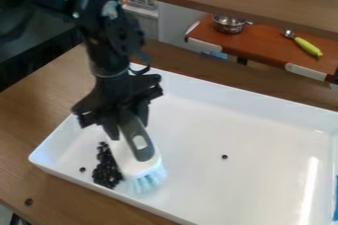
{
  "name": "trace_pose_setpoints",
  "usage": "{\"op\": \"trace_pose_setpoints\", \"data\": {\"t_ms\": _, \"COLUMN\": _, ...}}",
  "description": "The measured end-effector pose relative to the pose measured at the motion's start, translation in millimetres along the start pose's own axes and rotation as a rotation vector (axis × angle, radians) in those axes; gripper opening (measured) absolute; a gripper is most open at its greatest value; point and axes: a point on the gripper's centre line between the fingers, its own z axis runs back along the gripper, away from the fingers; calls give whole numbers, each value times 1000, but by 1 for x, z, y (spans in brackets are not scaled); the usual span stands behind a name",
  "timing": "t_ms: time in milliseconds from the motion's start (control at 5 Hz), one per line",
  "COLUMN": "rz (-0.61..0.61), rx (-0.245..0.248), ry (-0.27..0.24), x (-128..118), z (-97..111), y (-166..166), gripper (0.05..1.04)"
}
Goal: Sweep into pile
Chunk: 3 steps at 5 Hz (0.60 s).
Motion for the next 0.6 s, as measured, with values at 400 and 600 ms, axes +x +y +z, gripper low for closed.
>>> {"op": "trace_pose_setpoints", "data": {"t_ms": 400, "rz": -71, "rx": -12, "ry": 6, "x": 0, "z": 7, "y": 3, "gripper": 505}}
{"op": "trace_pose_setpoints", "data": {"t_ms": 600, "rz": -197, "rx": -117, "ry": 67, "x": -18, "z": 17, "y": -63, "gripper": 505}}
